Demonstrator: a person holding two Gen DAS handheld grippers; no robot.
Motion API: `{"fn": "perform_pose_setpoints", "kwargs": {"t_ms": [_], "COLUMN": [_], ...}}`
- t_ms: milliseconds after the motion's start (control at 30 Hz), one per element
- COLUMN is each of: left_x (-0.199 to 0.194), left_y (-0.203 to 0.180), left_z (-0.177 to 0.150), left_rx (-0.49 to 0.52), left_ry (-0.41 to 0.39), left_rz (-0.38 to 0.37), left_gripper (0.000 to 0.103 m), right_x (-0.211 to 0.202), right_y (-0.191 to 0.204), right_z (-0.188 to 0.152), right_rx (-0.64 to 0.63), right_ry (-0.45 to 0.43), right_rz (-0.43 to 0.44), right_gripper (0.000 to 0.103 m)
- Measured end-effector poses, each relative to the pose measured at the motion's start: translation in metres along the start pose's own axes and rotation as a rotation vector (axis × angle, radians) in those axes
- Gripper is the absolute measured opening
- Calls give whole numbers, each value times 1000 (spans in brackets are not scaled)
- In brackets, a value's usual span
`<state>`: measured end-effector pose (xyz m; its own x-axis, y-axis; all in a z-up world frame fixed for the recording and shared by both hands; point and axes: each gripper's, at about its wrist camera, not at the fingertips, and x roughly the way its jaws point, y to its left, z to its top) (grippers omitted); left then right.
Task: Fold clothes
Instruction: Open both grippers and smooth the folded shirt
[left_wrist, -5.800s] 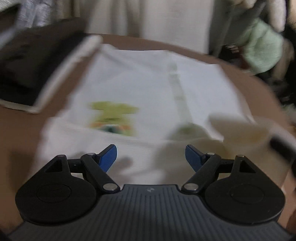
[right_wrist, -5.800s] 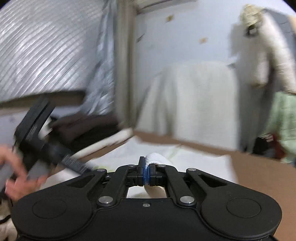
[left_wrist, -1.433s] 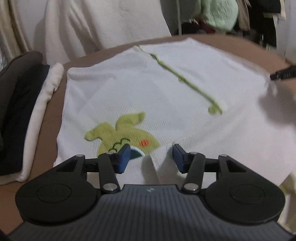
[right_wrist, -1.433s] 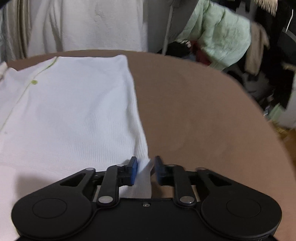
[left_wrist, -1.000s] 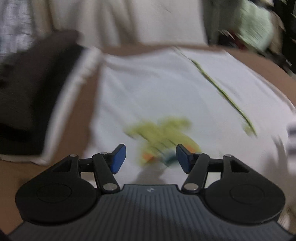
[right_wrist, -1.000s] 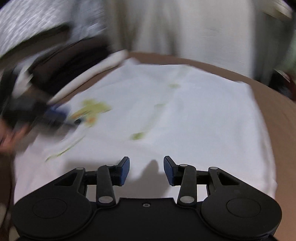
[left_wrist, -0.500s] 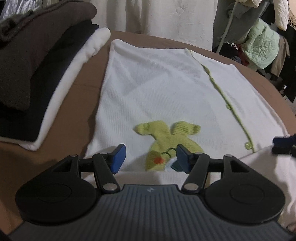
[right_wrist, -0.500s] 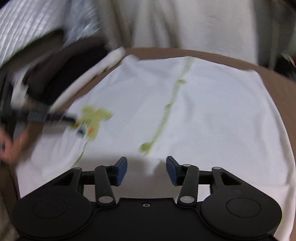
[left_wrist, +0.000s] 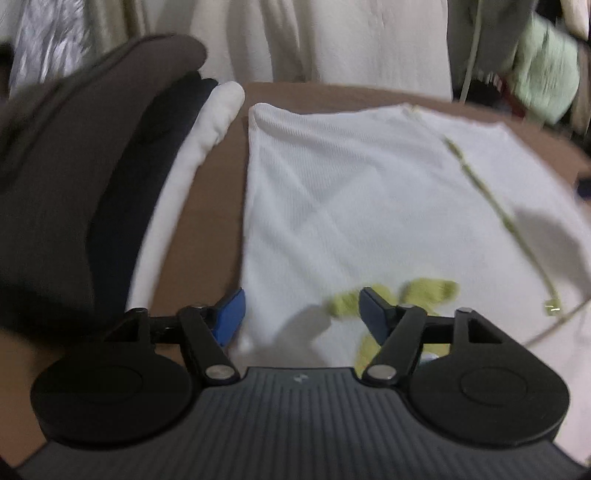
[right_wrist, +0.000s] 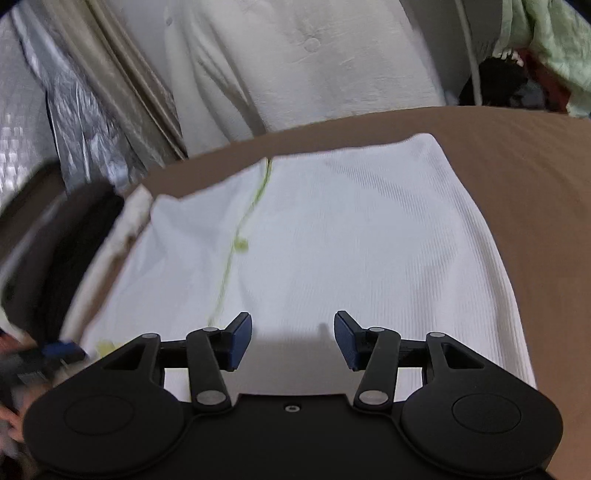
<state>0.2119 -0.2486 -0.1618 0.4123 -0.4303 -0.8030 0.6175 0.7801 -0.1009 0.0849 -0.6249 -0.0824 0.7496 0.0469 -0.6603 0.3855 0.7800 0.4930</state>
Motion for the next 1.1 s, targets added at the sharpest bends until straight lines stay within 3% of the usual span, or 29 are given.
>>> {"fn": "perform_pose_setpoints", "kwargs": {"t_ms": [33,100,133,167,333,433,500,600,733,833,867,967,1000,1033,1067,1100], "left_x": [9,27,37,46,92,122,132,143,164,177,180,179,178,176,174,172], "left_y": [2,7,13,15,12,22,27,22,20,42,51,67,68,65,62,60], "left_z": [15,46,63,80,146,171,179,189,204,208,206,201,201,201,201,201], "left_rx": [-12,-45,-95,-99,-35,-36,-54,-30,5,-118,-172,-252,-233,-195,-157,-120], "left_ry": [64,186,204,182,44,69,58,15,33,90,107,70,52,32,12,-9], "left_rz": [-9,-28,-42,-35,189,329,330,273,217,190,189,143,137,133,129,125], "left_gripper": [89,87,86,87,89,89,89,89,96,102,103,102,96,71,52,9], "right_x": [8,24,35,44,75,85,89,92,109,124,127,139,143,146,151,156], "right_y": [-11,-34,-43,-49,-64,-76,-85,-100,-115,-115,-111,-99,-94,-89,-84,-78], "right_z": [15,44,58,70,105,118,126,136,142,138,139,141,141,140,139,139], "right_rx": [66,202,248,257,130,102,102,131,163,165,143,65,38,18,-4,-26], "right_ry": [41,133,163,168,90,30,-8,-49,16,21,23,24,14,-2,-13,-24], "right_rz": [68,212,239,221,-75,-184,-231,-277,-338,-335,-340,-359,-362,-358,-371,-387], "right_gripper": [62,65,65,65,65,65,65,65,70,74,82,85,84,80,60,28]}}
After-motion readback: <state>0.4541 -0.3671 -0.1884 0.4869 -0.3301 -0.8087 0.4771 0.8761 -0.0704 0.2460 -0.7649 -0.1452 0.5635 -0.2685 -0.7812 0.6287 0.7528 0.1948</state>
